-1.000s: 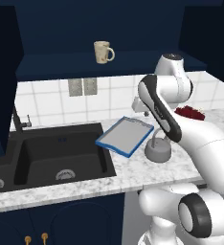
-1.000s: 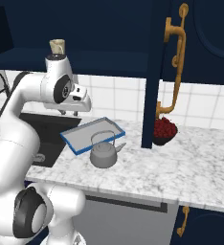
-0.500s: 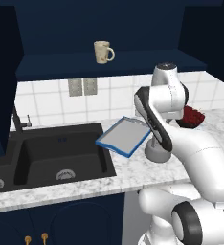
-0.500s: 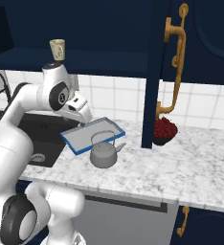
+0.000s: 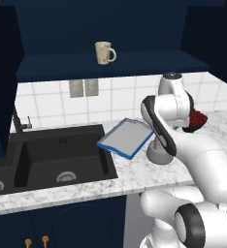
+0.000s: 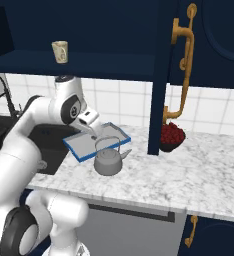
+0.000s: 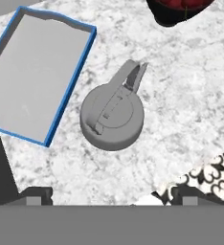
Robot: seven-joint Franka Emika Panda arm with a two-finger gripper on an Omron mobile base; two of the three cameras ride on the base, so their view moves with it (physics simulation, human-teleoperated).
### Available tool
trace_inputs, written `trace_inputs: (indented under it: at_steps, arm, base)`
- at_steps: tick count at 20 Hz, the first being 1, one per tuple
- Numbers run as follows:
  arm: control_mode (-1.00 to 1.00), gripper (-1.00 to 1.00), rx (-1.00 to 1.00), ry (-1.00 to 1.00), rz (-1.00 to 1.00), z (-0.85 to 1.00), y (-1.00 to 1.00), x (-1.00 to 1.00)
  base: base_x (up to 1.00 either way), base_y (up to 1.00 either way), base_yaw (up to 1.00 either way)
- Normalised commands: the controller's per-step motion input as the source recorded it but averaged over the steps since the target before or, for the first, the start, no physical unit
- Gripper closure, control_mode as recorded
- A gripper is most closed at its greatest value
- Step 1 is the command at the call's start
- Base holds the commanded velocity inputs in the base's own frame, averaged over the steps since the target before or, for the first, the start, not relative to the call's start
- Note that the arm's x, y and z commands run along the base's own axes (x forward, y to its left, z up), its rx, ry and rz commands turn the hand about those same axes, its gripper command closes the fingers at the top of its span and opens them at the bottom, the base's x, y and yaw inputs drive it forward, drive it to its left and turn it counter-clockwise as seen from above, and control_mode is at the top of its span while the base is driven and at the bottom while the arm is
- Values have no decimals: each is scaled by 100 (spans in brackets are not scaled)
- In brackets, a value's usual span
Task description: Pick the kettle from the counter and place it on the tray. Then pick the mug from the cabinet and place it on the tray. Then close the cabinet doors.
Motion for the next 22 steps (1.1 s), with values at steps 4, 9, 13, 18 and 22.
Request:
trace_inputs:
  at_steps: [4, 9, 13, 18, 22]
  arm:
    - [-100, -100, 2, 0, -13, -27, -19, 46]
    - [-100, -100, 3, 0, -10, -33, -7, 50]
    - [-100, -100, 6, 4, -5, -36, -18, 41]
    - [-100, -100, 10, 2, -1, -32, -10, 50]
    - [-100, -100, 9, 0, 0, -28, 0, 59]
  base:
    - [0, 0, 0]
    - [0, 0, 0]
    - [0, 0, 0]
    - [0, 0, 0]
    - [0, 0, 0]
